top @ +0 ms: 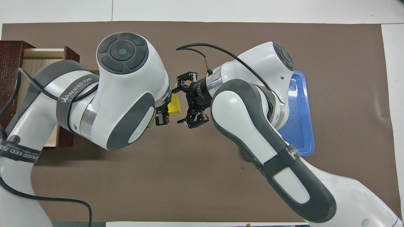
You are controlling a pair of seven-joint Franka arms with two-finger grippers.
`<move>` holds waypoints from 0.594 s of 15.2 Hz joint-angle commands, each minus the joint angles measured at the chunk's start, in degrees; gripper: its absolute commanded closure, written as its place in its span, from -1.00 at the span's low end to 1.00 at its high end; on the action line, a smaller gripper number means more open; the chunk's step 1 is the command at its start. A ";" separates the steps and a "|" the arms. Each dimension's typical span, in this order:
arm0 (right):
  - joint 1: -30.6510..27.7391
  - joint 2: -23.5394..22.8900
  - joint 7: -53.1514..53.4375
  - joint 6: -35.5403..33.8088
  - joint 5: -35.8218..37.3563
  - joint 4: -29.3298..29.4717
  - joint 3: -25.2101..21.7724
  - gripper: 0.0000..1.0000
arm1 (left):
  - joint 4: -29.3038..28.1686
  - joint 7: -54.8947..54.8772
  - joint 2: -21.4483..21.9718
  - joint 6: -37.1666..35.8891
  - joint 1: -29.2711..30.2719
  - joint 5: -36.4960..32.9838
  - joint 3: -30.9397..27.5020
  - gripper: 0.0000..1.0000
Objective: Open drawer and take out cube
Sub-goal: 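Grasp the yellow cube with the right gripper from the left gripper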
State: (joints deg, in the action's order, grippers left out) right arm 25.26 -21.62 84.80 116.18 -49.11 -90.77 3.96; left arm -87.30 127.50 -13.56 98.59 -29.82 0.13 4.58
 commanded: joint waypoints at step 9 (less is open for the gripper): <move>0.50 -0.61 2.12 -0.95 2.26 1.12 -0.10 -0.64 | -1.20 0.91 0.81 0.99 -1.12 -0.39 -0.80 1.00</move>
State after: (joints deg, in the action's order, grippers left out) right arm 25.70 -21.65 84.87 116.14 -48.16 -90.76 3.92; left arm -87.36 127.50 -13.56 98.67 -29.89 0.13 4.59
